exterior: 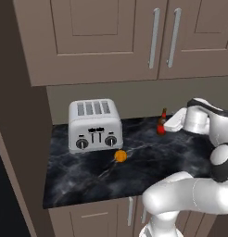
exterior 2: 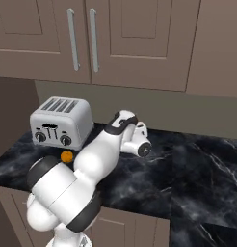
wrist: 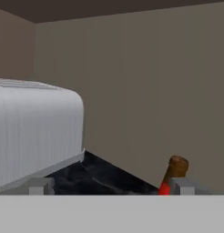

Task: Place the liquor and beer on the top shelf of the fridge to keep them out of children's reach, and place the orange on lower shelves for easy access.

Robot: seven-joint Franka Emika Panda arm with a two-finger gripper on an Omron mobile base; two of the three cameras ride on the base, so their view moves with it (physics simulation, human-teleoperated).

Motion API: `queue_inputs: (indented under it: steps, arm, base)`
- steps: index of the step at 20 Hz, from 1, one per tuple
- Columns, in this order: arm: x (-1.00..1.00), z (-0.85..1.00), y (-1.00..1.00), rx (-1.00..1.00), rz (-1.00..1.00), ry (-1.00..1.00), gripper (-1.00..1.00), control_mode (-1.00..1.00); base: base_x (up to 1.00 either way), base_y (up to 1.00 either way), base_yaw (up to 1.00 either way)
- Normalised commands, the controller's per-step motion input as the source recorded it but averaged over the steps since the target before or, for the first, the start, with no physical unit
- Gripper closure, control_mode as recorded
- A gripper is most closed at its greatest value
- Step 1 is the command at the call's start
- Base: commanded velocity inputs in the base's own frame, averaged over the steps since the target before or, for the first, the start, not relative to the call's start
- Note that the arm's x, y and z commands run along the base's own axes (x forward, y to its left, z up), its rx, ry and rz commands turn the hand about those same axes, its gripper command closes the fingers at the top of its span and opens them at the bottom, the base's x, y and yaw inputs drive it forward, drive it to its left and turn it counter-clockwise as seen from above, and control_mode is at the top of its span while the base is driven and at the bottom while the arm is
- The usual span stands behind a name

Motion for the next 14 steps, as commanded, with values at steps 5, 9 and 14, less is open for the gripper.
queue_inputs:
  steps: [5,9,14]
  arm:
    - [0.24,-0.15,-0.18,0.0,0.0,-0.05,-1.0,-1.0]
    - [0.23,-0.14,-0.15,0.0,0.0,-0.04,-1.0,-1.0]
    - [0.23,-0.14,-0.09,0.0,0.0,-0.05,-1.0,-1.0]
  base:
    - [0.0,0.0,0.0]
    - [0.0,0.0,0.0]
    - [0.0,0.0,0.0]
